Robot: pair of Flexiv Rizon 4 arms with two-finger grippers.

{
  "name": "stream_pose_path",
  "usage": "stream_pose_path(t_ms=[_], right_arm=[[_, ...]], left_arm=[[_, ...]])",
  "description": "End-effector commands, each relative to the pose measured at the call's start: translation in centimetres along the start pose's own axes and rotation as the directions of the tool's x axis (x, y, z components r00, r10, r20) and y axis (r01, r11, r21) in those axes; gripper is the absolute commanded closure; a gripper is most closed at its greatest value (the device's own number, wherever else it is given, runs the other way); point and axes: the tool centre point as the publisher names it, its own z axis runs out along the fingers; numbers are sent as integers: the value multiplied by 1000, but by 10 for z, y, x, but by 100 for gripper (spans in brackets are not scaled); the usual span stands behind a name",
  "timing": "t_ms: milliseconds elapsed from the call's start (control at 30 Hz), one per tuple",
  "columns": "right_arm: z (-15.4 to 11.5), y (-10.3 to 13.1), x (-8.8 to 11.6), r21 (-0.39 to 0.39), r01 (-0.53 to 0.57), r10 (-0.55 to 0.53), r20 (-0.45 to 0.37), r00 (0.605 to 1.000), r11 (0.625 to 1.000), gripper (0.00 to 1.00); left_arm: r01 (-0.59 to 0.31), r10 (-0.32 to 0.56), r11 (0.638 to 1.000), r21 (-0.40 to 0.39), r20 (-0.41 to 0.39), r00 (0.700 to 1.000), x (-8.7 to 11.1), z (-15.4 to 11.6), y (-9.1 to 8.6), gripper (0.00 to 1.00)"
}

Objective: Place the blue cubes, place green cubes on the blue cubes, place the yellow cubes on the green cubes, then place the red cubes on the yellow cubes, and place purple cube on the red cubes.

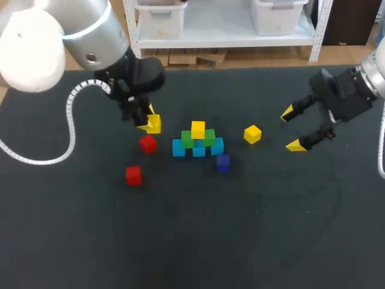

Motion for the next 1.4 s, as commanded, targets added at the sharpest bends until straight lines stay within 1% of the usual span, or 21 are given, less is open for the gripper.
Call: stream_pose_path(t_ms=[33, 267, 700, 1033, 1400], right_arm=[[1, -1, 0, -1, 2, -2, 3, 1000, 1000, 0], [1, -1, 0, -1, 2, -2, 3, 1000, 1000, 0], [1, -1, 0, -1, 2, -2, 3, 1000, 1000, 0], [1, -1, 0, -1, 2, -2, 3, 1000, 1000, 0], [1, -1, 0, -1, 2, -2, 3, 1000, 1000, 0]], left_arm=[[6, -6, 1000, 15, 21, 1000, -9, 4, 5, 100], [0, 0, 1000, 27, 23, 1000, -23, 10, 6, 100], [-18, 17, 999, 48, 10, 1000, -36, 24, 13, 100], [-33, 32, 997, 74, 19, 999, -49, 36, 17, 100], [-31, 29, 995, 93, 19, 999, -53, 45, 18, 100]])
